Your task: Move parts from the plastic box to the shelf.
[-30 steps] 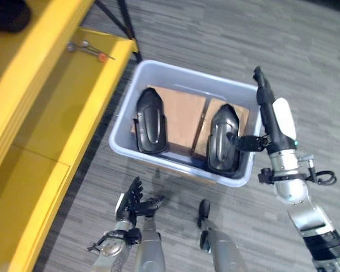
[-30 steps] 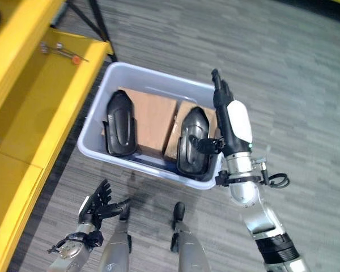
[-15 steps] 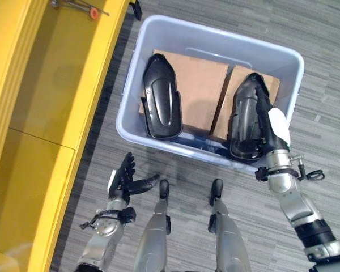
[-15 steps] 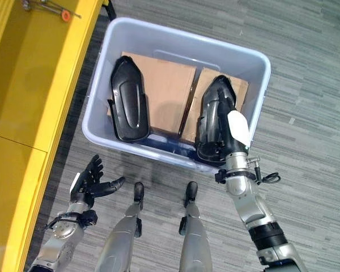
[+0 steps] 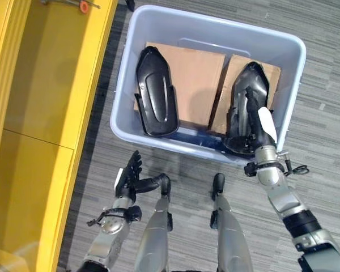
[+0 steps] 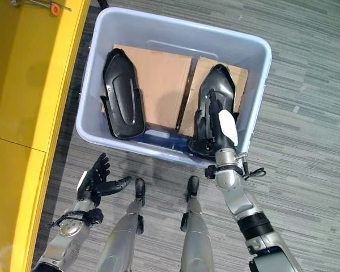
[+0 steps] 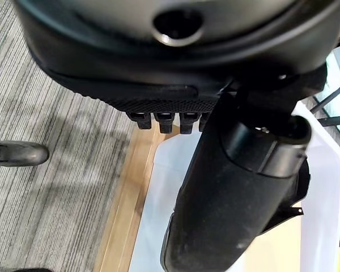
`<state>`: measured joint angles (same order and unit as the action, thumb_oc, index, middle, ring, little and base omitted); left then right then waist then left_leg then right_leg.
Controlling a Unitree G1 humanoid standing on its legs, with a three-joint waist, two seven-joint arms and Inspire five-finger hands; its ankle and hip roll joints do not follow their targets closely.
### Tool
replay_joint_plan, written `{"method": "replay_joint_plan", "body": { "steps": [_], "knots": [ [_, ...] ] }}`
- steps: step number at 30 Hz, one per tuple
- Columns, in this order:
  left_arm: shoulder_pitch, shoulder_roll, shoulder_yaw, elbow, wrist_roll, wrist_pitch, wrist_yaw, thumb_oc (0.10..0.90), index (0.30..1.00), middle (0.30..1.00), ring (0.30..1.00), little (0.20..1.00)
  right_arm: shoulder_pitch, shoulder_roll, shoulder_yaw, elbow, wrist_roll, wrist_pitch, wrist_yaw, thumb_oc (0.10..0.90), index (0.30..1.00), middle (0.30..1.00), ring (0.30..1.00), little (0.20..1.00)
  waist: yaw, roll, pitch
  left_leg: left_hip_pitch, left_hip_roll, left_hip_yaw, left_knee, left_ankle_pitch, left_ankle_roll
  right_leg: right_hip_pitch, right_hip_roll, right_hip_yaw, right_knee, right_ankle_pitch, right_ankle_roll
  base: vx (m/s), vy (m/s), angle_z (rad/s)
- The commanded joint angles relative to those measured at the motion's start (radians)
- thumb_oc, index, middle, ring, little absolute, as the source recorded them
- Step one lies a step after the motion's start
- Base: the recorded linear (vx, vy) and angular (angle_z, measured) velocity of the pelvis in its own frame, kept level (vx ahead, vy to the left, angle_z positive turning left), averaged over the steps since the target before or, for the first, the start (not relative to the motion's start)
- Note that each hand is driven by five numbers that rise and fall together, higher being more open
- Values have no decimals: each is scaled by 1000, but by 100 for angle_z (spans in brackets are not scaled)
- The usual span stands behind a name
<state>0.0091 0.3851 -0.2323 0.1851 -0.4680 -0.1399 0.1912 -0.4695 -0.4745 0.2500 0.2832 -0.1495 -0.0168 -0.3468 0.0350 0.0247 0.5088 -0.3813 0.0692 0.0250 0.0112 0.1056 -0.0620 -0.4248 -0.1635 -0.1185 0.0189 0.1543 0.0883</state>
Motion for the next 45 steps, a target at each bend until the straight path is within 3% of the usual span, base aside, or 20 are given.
{"method": "replay_joint_plan", "body": {
  "steps": [1,10,18,32,39,45],
  "knots": [
    [20,28,12,-75,-36,-81,17,900,1000,1000,1000,1000,-97,-35,2,-46,89,-89,-35,900,1000,1000,1000,1000,10,-15,-36,-21,43,-2,80,-38,-6,-3,-69,-9,91,-39,55,0,0,0],
    [8,34,-11,-71,-57,-84,10,900,1000,1000,1000,1000,-223,-38,44,120,202,-91,-21,900,1000,1000,1000,1000,26,1,-12,-36,44,-13,65,-22,-10,-25,-72,-17,100,-40,52,0,0,0],
    [-29,37,-48,-63,-81,-90,-5,900,1000,1000,1000,1000,-475,-80,113,421,308,-85,11,900,1000,1000,1000,1000,63,30,10,-47,47,-21,59,-14,-15,-48,-73,-28,116,-44,51,1,-4,2],
    [-50,55,-71,-63,-101,-95,-1,900,1000,1000,1000,1000,-640,-132,190,490,281,-75,5,900,1000,1000,1000,1000,73,38,11,-54,41,-28,59,-15,-14,-61,-74,-26,128,-47,50,3,1,1],
    [-45,52,-60,-58,-98,-90,8,900,1000,1000,1000,1000,-584,-141,158,322,283,-90,-13,900,1000,1000,1000,1000,62,31,11,-52,39,-28,60,-20,-11,-63,-74,-24,132,-51,48,0,0,0],
    [-46,54,-62,-62,-105,-92,9,900,1000,1000,1000,1000,-565,-126,141,314,294,-92,-23,900,1000,1000,1000,1000,56,28,11,-50,37,-25,57,-20,-11,-64,-74,-19,126,-47,48,0,0,0]
  ]
}}
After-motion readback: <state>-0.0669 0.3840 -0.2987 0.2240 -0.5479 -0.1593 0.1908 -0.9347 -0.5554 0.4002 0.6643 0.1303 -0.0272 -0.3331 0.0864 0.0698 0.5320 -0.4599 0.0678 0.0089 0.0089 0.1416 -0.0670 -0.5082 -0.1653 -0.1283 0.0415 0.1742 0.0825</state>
